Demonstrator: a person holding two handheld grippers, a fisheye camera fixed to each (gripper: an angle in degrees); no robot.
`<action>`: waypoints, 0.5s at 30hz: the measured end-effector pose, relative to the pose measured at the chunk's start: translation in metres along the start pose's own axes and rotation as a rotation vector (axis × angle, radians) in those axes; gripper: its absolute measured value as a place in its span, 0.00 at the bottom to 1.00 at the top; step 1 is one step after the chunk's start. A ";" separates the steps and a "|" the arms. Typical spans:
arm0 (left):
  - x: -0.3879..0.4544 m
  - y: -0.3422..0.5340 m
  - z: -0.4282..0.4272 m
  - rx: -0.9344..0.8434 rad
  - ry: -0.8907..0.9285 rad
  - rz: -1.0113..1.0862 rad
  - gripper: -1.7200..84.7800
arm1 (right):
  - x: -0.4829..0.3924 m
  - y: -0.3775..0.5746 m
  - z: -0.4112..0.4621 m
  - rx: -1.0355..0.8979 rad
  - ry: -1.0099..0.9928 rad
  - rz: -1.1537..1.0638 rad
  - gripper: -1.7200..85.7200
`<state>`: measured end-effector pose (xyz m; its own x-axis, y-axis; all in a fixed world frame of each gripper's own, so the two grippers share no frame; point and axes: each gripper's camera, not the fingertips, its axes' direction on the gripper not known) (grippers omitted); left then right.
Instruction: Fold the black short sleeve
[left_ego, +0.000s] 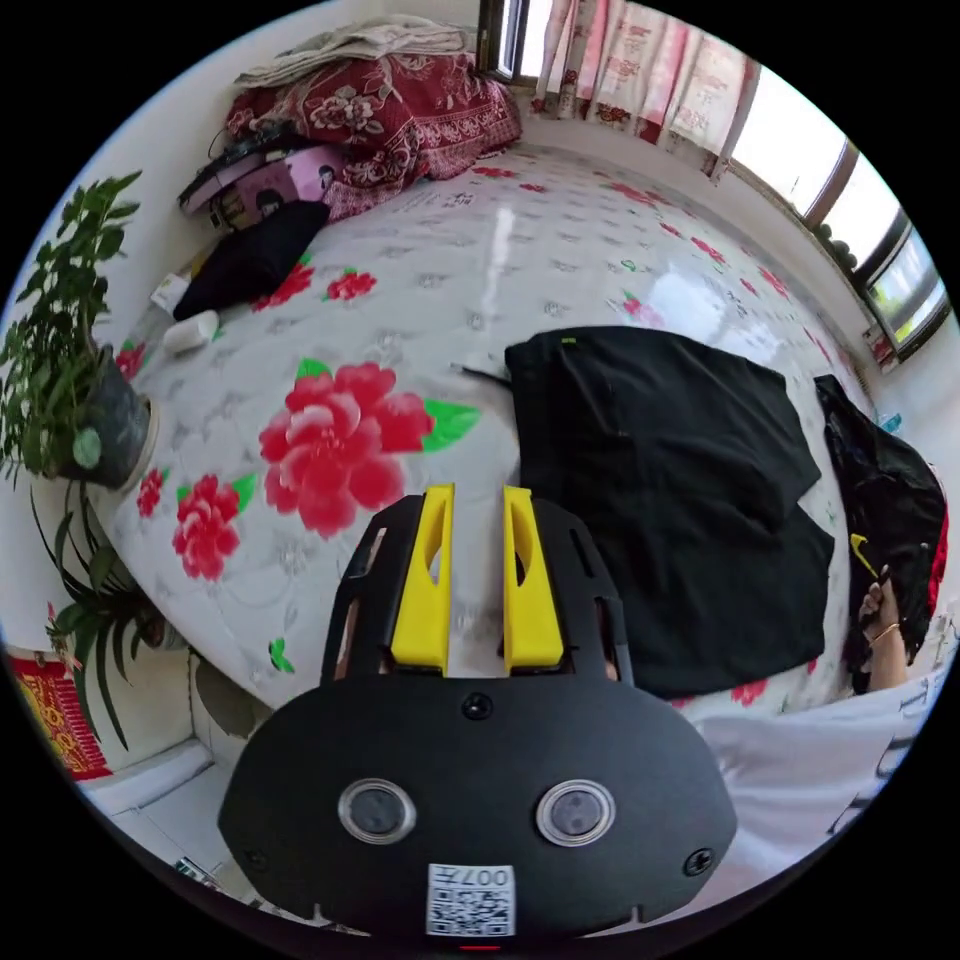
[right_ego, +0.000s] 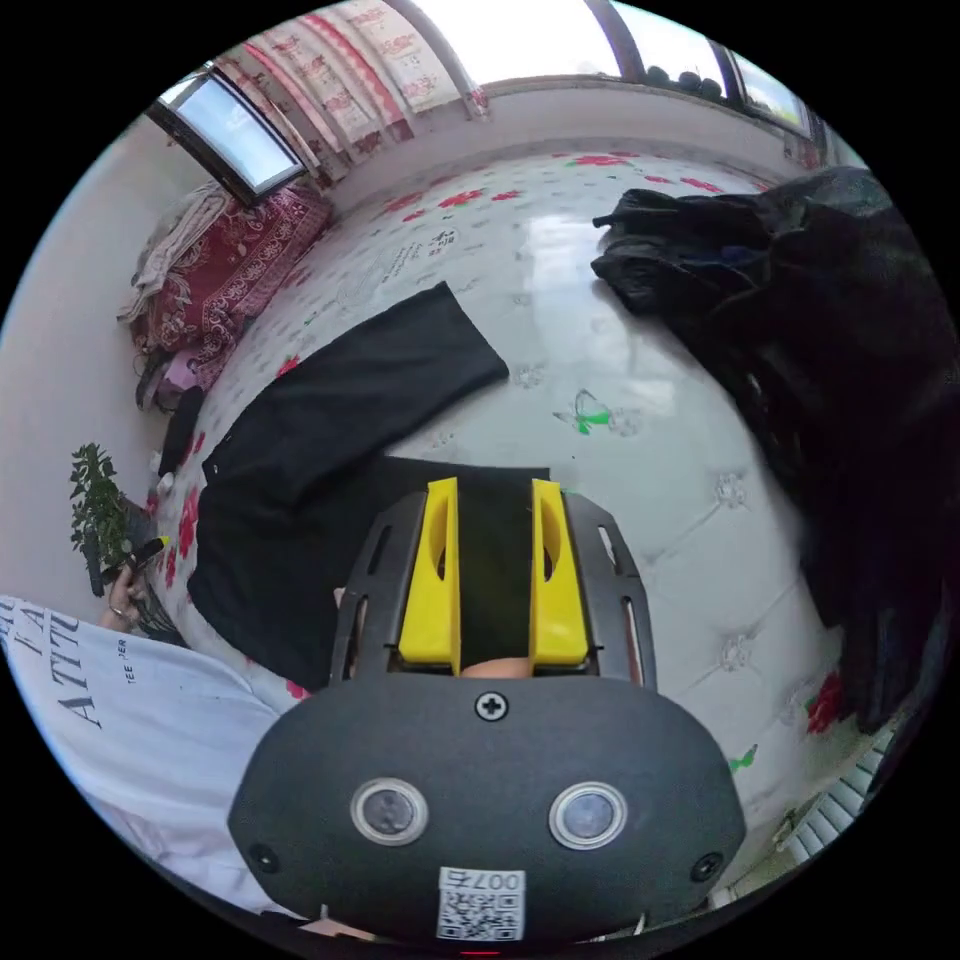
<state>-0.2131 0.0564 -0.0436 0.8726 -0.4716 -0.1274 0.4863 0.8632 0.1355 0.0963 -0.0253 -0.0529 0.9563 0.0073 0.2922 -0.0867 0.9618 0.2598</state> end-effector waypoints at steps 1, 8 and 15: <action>-0.003 0.013 0.000 -0.021 0.009 -0.002 0.12 | 0.010 0.029 -0.005 -0.021 0.023 0.046 0.12; 0.005 0.069 0.038 -0.151 0.057 0.025 0.13 | 0.007 0.108 0.021 -0.171 0.034 0.048 0.12; 0.010 0.043 0.064 -0.168 0.002 0.045 0.07 | -0.025 0.098 0.032 -0.215 0.225 -0.133 0.04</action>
<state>-0.1804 0.0768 0.0242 0.8930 -0.4318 -0.1266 0.4323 0.9014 -0.0246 0.0547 0.0605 -0.0054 0.9950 -0.0850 0.0521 0.0810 0.9939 0.0745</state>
